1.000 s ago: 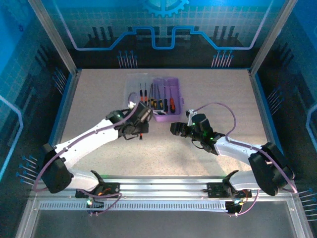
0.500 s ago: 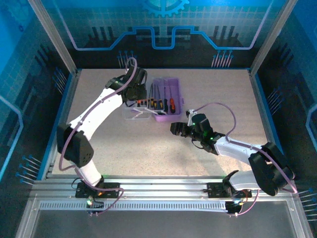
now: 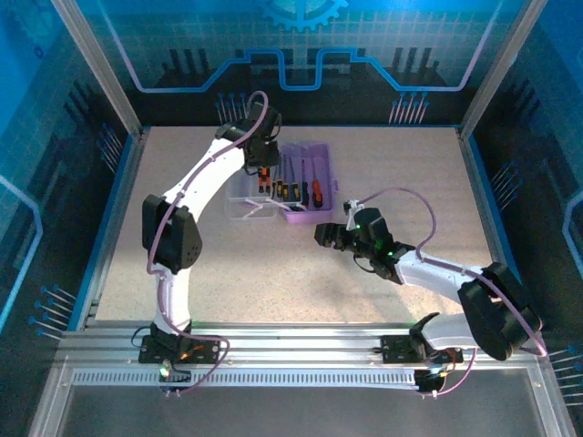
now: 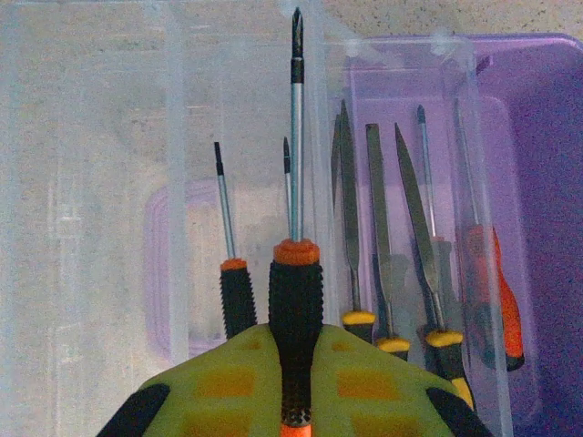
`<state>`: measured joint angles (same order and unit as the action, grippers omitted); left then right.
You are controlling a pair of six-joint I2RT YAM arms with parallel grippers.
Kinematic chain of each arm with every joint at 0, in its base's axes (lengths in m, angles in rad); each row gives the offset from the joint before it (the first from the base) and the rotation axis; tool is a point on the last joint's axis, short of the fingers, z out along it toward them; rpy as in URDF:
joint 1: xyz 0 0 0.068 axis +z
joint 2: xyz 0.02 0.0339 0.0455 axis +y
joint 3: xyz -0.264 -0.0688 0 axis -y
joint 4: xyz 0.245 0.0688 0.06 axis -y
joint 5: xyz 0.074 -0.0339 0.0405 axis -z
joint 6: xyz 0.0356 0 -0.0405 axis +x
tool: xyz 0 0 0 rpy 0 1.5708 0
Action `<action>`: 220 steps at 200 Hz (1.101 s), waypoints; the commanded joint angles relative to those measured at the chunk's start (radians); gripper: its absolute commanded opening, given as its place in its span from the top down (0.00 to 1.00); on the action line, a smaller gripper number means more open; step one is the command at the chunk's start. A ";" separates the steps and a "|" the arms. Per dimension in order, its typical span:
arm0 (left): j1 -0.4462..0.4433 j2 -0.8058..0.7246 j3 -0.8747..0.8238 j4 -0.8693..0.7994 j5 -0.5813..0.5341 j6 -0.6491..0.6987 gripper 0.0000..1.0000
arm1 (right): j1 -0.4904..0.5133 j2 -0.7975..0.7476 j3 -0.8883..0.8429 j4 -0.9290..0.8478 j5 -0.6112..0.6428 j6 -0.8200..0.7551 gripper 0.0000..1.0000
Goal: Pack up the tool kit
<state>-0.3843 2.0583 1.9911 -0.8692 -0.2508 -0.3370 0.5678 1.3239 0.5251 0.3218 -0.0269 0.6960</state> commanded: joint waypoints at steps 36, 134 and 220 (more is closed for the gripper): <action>0.024 0.054 0.033 -0.041 0.052 -0.026 0.89 | -0.014 -0.025 0.004 -0.010 0.019 -0.008 0.22; 0.042 0.067 0.033 -0.053 0.101 -0.040 0.72 | -0.017 -0.034 0.004 -0.016 0.019 -0.009 0.22; 0.044 -0.100 -0.003 -0.025 0.140 0.011 0.46 | -0.017 -0.012 0.012 -0.017 0.024 -0.015 0.22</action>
<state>-0.3431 2.0697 1.9938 -0.8932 -0.1368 -0.3588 0.5678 1.3083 0.5251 0.3138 -0.0261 0.6956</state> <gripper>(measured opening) 0.519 0.779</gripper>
